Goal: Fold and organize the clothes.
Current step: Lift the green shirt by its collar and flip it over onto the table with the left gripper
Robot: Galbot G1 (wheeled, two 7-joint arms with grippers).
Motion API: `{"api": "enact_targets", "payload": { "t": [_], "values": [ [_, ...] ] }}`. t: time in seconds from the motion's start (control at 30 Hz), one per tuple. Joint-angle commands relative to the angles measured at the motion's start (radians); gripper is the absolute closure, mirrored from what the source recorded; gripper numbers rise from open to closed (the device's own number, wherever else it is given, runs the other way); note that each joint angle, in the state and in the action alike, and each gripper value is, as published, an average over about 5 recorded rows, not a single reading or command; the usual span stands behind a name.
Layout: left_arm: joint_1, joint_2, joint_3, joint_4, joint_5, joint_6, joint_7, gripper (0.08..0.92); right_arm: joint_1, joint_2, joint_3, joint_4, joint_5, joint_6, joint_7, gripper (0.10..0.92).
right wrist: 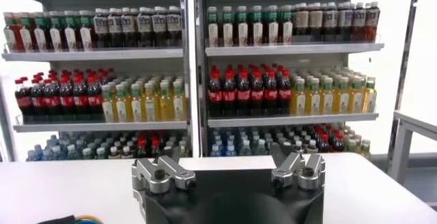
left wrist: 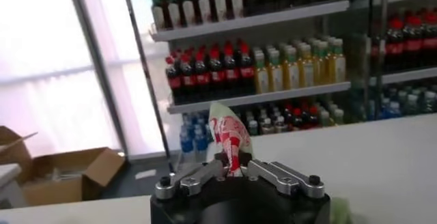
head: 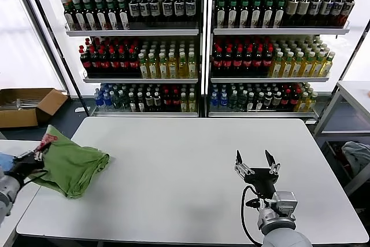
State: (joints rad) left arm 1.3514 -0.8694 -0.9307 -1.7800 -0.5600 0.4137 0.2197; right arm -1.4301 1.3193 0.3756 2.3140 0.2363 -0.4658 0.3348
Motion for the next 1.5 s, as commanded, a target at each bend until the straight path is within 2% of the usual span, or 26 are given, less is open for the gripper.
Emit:
{"api": "enact_targets", "payload": {
  "t": [0.03,0.13,0.2,0.27,0.37,0.53,0.77,0.97,1.2,1.4,1.5],
  "values": [
    [0.016,-0.211,0.286,-0.269,-0.005,0.043,-0.09,0.882,-0.055,0.003,0.03,0.003,-0.008,0.01,-0.001,0.203],
    [-0.029,-0.295,0.431,-0.416,-0.027,0.082,-0.154,0.882,-0.065,0.012,0.04,0.005,-0.017,0.008,0.0,0.203],
    [-0.048,-0.347,0.538,-0.456,0.023,0.098,-0.159,0.882,-0.073,0.022,0.04,0.007,-0.03,0.006,0.002,0.203],
    [-0.056,-0.391,0.639,-0.429,0.12,0.097,-0.142,0.882,-0.081,0.033,0.036,0.009,-0.045,0.006,0.002,0.203],
    [-0.072,-0.429,0.73,-0.308,0.243,0.084,-0.114,0.882,-0.094,0.049,0.034,0.011,-0.059,0.008,0.001,0.203],
    [-0.104,-0.428,0.743,-0.176,0.289,0.07,-0.105,0.882,-0.105,0.067,0.032,0.008,-0.069,0.012,-0.002,0.203],
    [-0.144,-0.405,0.701,-0.195,0.186,0.084,-0.129,0.882,-0.095,0.079,-0.001,-0.025,-0.089,0.014,-0.006,0.203],
    [-0.175,-0.428,0.711,-0.187,0.071,0.018,-0.147,0.868,-0.07,0.083,-0.049,-0.049,-0.084,-0.009,-0.003,0.203],
    [-0.181,-0.449,0.706,-0.267,-0.106,-0.006,-0.228,0.7,-0.004,0.081,-0.101,-0.108,0.03,-0.067,0.02,0.203],
    [-0.153,-0.401,0.571,-0.256,0.035,0.02,-0.272,0.527,0.125,0.07,-0.161,-0.185,0.401,-0.09,0.09,0.203],
    [-0.136,-0.376,0.492,-0.238,0.099,0.034,-0.301,0.44,0.215,0.077,-0.207,-0.256,0.526,-0.105,0.141,0.203]
  ]
}}
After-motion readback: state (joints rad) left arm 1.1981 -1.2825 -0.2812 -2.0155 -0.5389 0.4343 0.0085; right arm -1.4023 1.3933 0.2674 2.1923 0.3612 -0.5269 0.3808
